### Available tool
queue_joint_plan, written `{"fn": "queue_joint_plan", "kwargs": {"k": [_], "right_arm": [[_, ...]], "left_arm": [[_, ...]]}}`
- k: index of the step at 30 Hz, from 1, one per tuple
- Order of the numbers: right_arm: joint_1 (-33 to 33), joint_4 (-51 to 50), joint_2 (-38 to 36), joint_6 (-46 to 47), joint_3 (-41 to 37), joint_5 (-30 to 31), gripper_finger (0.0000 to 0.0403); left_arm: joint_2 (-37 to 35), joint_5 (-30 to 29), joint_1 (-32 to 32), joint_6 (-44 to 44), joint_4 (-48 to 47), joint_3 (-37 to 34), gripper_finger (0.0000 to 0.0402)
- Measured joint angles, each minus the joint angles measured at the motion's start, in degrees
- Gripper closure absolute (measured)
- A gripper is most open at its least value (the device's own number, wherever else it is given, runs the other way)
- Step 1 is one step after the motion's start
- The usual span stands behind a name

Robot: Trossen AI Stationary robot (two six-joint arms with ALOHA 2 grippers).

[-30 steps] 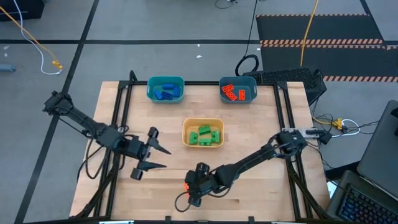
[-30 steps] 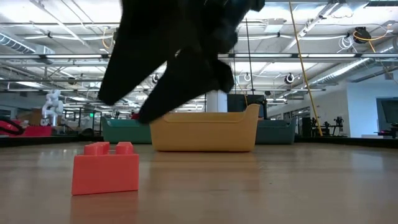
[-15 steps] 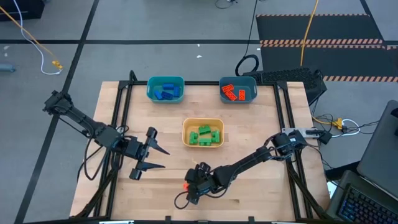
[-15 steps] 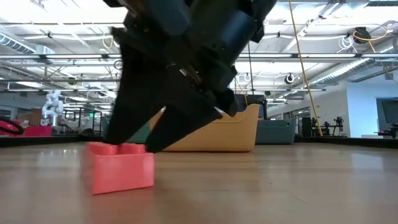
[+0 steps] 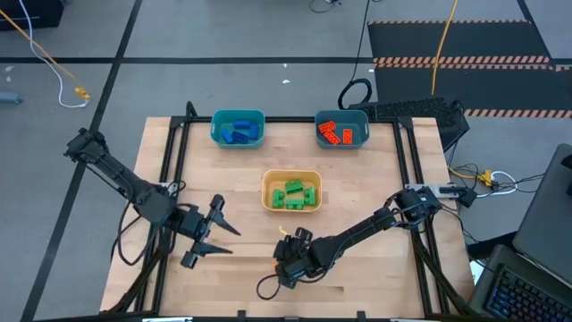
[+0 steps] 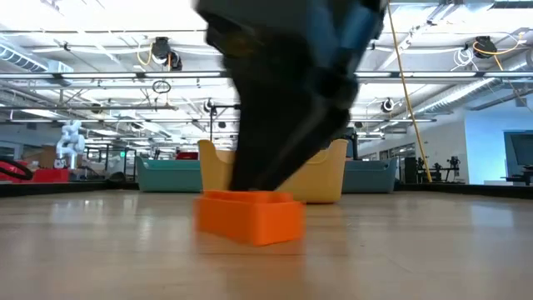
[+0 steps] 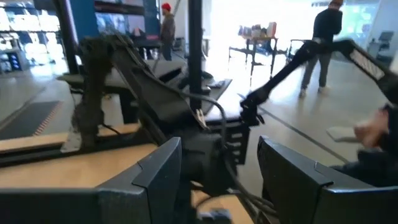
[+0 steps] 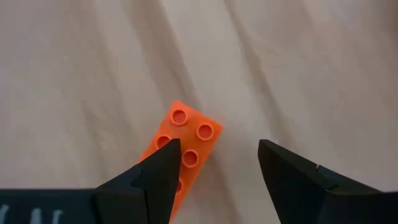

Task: Sort & place blocks by color
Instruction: Put the orange game piece into the blue bin

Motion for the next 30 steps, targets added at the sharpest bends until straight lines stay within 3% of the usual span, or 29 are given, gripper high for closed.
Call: {"fn": "queue_joint_plan", "kwargs": {"k": [9,23,30], "right_arm": [[-0.14,-18.81,-5.30,1.54,-0.56,4.86,0.0193],[2.98,-19.40,-10.39,3.02,-1.15,6.93,0.0191],[4.12,-17.29,-10.36,-0.03,-4.80,6.85,0.0147]], "left_arm": [[5.88,-0.55,-1.88,-2.65,-0.15,-0.07,0.0190],[5.55,-2.68,-1.82,-1.67,0.41,-0.09,0.0190],[5.14,-2.70,-1.54,-1.17,0.74,-0.09,0.0190]]}}
